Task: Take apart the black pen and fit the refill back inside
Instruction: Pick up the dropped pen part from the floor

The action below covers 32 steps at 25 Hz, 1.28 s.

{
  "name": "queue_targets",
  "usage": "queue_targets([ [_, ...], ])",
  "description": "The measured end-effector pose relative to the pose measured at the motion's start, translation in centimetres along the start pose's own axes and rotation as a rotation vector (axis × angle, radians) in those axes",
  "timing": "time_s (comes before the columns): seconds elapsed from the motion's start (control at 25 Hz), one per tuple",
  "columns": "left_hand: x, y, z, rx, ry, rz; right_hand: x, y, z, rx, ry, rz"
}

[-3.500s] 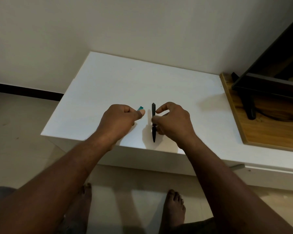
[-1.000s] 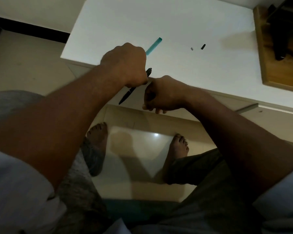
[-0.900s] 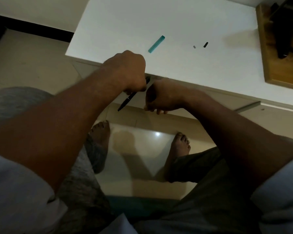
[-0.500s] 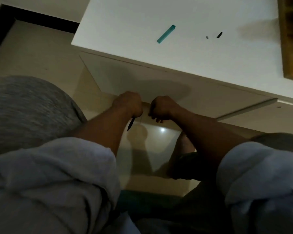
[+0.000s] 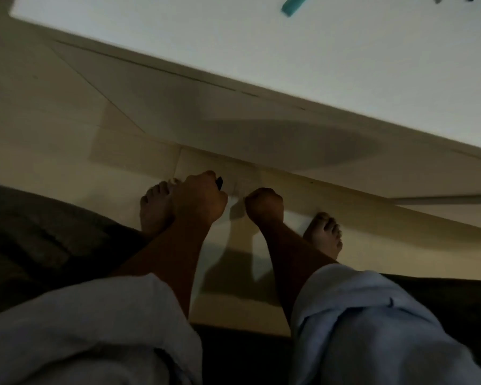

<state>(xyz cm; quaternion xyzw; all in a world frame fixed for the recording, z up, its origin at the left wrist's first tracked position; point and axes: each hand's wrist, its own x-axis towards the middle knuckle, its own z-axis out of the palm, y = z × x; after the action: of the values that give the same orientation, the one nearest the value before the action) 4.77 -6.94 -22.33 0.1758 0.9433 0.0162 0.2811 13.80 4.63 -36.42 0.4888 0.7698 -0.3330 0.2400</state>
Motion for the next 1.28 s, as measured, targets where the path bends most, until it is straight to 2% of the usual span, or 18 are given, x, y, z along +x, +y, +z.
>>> queue_targets([
  [0.16,-1.0,0.2,0.1,0.121,0.058,0.043,1.4,-2.0,2.2,0.076,0.064,-0.016],
  [0.32,0.0,-0.7,0.6,0.099,0.070,-0.004,2.2,-3.1,3.6,0.076,0.097,-0.026],
  [0.52,0.3,-0.4,0.8,0.046,0.076,-0.033,2.7,-2.9,3.8,-0.039,0.154,-0.113],
  [0.84,0.4,-0.1,1.5,0.015,0.122,-0.035,2.0,-2.6,4.1,-0.487,0.206,-0.291],
  [1.04,1.3,-0.3,3.4,-0.027,0.153,0.009,2.2,-2.8,3.9,-0.563,0.165,-0.326],
  [1.2,2.9,-1.4,5.2,-0.142,0.031,0.027,2.3,-3.1,3.4,-0.632,0.113,-0.418],
  [1.28,2.8,-1.1,5.2,-0.128,0.083,0.047,2.4,-3.0,3.2,-0.670,0.120,-0.455],
])
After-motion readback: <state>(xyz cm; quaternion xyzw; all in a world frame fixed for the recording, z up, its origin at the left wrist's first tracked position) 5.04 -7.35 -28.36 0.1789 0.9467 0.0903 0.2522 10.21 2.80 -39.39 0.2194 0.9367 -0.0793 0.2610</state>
